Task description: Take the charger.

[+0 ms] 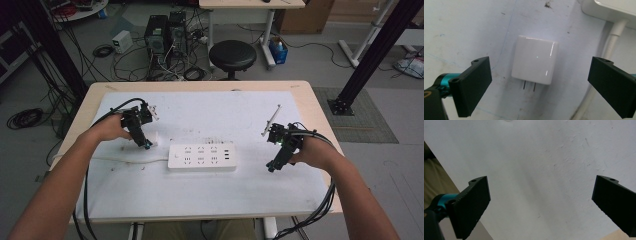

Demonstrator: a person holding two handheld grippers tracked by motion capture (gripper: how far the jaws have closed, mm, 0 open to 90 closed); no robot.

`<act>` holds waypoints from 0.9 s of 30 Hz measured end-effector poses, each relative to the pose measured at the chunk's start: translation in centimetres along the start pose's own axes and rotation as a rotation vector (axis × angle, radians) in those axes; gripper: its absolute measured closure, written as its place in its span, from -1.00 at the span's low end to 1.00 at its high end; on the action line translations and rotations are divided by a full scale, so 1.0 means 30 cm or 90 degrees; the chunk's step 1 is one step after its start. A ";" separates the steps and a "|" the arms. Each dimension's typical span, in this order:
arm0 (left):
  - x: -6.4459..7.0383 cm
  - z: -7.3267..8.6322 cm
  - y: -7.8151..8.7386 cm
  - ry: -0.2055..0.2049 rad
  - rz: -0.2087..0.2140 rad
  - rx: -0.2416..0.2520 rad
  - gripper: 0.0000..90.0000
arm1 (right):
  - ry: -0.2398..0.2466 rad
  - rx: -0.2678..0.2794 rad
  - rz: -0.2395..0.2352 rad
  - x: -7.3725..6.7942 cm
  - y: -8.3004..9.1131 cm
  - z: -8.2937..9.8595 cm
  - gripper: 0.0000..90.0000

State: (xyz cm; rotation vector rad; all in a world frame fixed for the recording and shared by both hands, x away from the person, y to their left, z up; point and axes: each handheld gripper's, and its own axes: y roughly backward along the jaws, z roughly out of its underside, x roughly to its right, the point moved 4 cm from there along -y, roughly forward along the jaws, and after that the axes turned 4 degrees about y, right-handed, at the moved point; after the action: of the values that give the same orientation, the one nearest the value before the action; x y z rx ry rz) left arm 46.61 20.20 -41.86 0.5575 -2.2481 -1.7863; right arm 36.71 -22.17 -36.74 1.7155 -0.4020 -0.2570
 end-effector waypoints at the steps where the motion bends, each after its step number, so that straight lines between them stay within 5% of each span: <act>1: -0.004 -0.001 -0.012 0.003 0.002 0.000 -0.89 | 0.002 -0.001 -0.002 0.000 -0.003 0.001 -0.98; 14: -0.041 0.017 -0.079 -0.018 0.013 -0.009 -0.58 | 0.000 -0.007 -0.009 0.015 -0.024 0.008 -0.98; 25: -0.046 0.042 -0.100 0.002 0.033 0.015 -0.40 | -0.001 -0.011 -0.010 0.018 -0.028 0.008 -0.98; 27: -0.041 0.046 -0.102 -0.006 0.041 0.019 -0.16 | 0.000 -0.010 -0.011 0.020 -0.029 0.007 -0.98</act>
State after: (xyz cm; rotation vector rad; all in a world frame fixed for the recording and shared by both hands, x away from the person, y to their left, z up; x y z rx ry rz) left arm 47.65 21.35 -45.07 0.4769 -2.2755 -1.7308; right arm 37.27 -22.48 -37.62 1.7034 -0.3844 -0.2716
